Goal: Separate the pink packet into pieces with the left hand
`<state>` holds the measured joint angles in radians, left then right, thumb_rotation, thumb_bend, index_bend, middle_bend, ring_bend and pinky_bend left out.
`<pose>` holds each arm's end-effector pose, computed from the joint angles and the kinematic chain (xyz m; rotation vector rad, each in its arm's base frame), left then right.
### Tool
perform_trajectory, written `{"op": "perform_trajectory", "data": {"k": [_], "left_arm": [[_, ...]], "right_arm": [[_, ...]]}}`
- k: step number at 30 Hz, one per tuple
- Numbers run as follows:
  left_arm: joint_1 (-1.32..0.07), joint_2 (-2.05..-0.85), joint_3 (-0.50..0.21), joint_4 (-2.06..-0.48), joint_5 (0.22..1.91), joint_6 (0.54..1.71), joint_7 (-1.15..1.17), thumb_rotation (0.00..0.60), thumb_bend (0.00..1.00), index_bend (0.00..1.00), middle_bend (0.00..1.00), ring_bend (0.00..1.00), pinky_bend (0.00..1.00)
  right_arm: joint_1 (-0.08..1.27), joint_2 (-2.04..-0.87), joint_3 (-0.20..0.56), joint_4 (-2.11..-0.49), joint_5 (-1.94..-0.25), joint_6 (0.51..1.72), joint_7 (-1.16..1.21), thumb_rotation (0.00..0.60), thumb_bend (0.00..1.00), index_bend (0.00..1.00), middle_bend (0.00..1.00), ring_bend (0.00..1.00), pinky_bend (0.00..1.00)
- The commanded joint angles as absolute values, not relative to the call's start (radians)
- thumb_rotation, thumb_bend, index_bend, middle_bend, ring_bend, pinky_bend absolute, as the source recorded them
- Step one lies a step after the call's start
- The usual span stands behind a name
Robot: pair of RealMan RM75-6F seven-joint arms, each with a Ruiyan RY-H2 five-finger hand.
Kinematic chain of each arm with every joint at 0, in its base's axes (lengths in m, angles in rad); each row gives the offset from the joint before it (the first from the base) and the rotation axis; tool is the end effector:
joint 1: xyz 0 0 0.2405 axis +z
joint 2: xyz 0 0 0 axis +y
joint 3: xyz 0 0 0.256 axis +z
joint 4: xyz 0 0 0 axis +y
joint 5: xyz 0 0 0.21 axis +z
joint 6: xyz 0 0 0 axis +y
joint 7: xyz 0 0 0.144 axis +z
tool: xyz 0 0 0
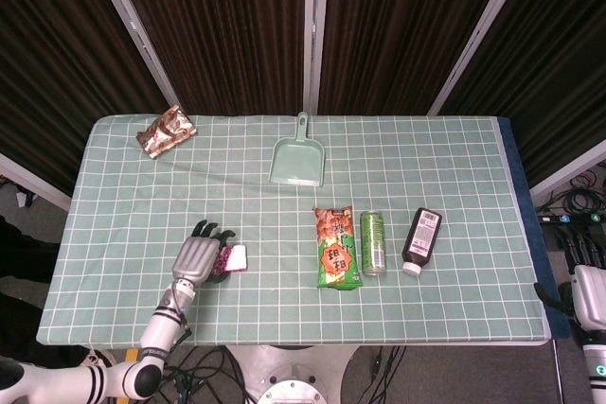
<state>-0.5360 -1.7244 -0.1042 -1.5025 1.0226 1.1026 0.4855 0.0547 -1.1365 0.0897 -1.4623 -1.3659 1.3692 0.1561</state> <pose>-0.1864 0.2702 -0.0656 -1.7279 -1.1673 -0.7963 -0.3653 -0.1788 0.1706 1.2374 -1.0437 0.8060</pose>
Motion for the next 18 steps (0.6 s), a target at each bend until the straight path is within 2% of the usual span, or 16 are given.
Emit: {"op": "perform_trajectory", "data": {"k": [1,11,18], "left_arm": [[-0.533,-1.717,-0.107,-1.515,1.023,1.105,0.477,0.6,0.25,0.24,0.44,0.1,0.05],[-0.518,-1.668,-0.132,-1.563,1.029,1.116,0.411,0.6,0.26,0.25,0.45,0.11,0.06],[-0.513,-1.648,-0.171,-1.517,1.018,1.124,0.353,0.6,0.26,0.26,0.45,0.11,0.06]], "right_arm": [[0.054,-1.136,0.09,-1.462,-1.366,1.37,0.156,0.6,0.16,0.0,0.01,0.0,0.0],[0.057,-1.141,0.088,-1.467,-1.366,1.365,0.14,0.6,0.17,0.0,0.01,0.0,0.0],[0.059,-1.141,0.088,-1.478,-1.366,1.366,0.122,0.6,0.17,0.0,0.01,0.0,0.0]]}}
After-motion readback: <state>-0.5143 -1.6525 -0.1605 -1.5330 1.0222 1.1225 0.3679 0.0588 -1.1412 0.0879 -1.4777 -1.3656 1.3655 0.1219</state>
